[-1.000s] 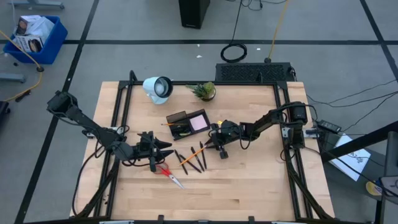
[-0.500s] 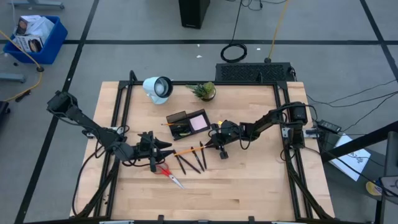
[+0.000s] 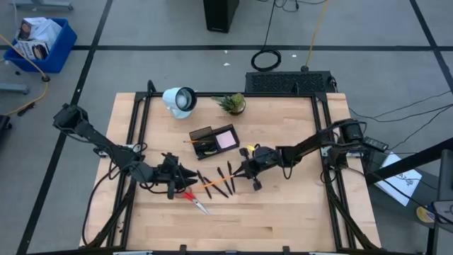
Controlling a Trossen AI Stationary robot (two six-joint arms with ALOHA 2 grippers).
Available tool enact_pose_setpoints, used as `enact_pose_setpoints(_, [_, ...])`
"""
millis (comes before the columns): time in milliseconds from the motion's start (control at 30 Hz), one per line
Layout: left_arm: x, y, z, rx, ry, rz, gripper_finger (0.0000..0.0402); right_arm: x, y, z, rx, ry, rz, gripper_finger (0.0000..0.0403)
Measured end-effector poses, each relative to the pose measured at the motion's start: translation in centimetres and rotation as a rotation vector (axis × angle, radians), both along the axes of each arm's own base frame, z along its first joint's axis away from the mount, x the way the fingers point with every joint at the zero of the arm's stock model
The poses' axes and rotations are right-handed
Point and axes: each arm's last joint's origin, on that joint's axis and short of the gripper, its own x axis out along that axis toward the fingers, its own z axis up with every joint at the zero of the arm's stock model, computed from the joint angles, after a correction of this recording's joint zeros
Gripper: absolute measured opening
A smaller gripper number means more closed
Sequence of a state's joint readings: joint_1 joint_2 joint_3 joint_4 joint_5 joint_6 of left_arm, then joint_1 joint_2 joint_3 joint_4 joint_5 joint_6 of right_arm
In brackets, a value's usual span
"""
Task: Pick and place office supplies into organizer
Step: Put the orange pencil into the black desk organizer
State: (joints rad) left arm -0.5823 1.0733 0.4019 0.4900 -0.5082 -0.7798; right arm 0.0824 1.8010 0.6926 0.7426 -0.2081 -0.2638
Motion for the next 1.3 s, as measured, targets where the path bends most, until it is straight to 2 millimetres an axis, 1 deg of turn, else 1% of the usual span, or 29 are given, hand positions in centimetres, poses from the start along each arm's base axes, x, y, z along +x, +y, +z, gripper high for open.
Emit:
enact_pose_setpoints(133, [-0.1,-0.2,-0.1,-0.142,0.03,-0.047,0.017,-0.5,1.4,1.6,-0.016,-0.021,0.053,0.0018])
enact_pose_setpoints(233, [-0.2,-0.3,-0.5,-0.252,0.082,-0.029,0.017,-0.9,2.4,2.6,-0.037,-0.051,0.094,0.0018])
enact_pose_setpoints(467, [-0.6,-0.3,-1.8,-0.415,0.253,-0.022,0.017,-1.6,3.9,4.1,-0.096,-0.105,0.119,0.0021])
enact_pose_setpoints(600, [-0.5,-0.5,-2.3,-0.494,0.311,-0.041,0.017,-1.7,4.1,4.2,-0.126,-0.116,0.115,0.0019])
enact_pose_setpoints(800, [0.6,-0.5,-3.8,-0.552,0.388,-0.029,0.017,-1.6,3.9,4.1,-0.149,-0.111,0.093,0.0019])
enact_pose_setpoints(933, [1.8,-0.8,-4.4,-0.567,0.342,-0.056,0.017,-1.7,3.9,4.1,-0.151,-0.108,0.094,0.0019])
enact_pose_setpoints(1067, [2.6,-1.2,-4.6,-0.569,0.28,-0.092,0.017,-1.7,3.9,3.9,-0.153,-0.09,0.095,0.0019])
enact_pose_setpoints(1300, [3.0,-1.4,-5.6,-0.585,0.311,-0.086,0.017,-1.7,3.9,3.9,-0.146,-0.088,0.092,0.0019])
